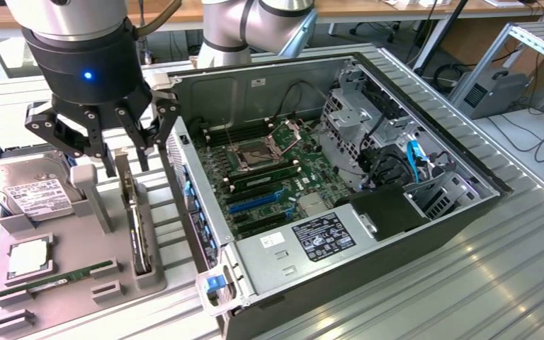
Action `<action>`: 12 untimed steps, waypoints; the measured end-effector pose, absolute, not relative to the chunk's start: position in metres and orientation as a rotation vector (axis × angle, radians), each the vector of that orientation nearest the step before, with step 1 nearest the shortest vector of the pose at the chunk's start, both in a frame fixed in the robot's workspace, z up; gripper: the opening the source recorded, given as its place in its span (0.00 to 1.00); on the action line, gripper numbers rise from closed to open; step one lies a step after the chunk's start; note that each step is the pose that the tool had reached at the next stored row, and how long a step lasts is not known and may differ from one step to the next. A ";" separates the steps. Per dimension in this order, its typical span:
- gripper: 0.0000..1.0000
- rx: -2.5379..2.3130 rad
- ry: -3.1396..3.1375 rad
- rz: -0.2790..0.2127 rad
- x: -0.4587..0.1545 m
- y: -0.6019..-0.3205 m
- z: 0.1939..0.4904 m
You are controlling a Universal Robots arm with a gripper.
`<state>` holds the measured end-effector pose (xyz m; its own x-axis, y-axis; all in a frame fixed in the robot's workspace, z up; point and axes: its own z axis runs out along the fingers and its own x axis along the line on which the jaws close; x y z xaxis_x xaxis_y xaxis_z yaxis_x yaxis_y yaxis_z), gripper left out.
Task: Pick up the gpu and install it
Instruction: 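Pick up the gpu and move the gpu toward the slot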
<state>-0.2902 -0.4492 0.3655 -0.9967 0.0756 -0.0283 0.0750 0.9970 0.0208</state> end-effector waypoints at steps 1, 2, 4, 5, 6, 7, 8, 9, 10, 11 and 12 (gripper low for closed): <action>0.42 0.117 3.110 0.031 -0.290 -0.449 0.365; 0.42 0.117 3.110 0.031 -0.290 -0.449 0.364; 0.42 0.117 3.110 0.031 -0.290 -0.449 0.363; 0.42 0.117 3.110 0.031 -0.290 -0.449 0.363; 0.42 0.117 3.110 0.031 -0.290 -0.449 0.363; 0.42 0.117 3.110 0.031 -0.290 -0.449 0.362; 0.42 0.117 3.110 0.031 -0.291 -0.449 0.362; 0.42 0.117 3.110 0.031 -0.291 -0.449 0.362; 0.42 0.117 3.110 0.031 -0.291 -0.449 0.362; 0.42 0.117 3.110 0.031 -0.291 -0.449 0.361; 0.42 0.117 3.110 0.031 -0.291 -0.449 0.361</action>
